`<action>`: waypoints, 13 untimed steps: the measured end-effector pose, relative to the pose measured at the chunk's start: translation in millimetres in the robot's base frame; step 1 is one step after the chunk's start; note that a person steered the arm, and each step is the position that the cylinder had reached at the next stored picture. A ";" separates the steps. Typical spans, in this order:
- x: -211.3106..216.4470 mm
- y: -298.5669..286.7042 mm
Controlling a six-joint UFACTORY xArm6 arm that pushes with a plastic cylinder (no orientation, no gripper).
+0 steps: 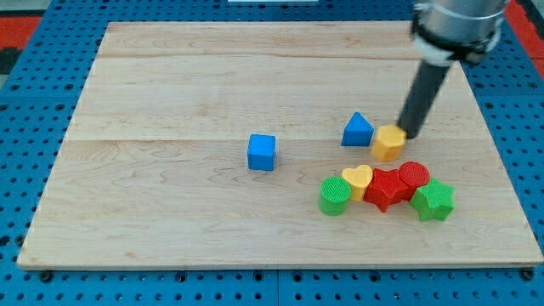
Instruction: Place the blue triangle into the group blocks
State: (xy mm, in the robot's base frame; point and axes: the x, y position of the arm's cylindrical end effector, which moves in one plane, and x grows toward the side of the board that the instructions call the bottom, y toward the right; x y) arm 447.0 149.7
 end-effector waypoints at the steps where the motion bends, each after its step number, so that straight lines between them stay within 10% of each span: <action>1: 5.7 -28.4; 4: -42.7 -77.7; 8: 1.3 -157.5; 13: -13.3 -41.7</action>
State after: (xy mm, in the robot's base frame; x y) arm 433.6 108.0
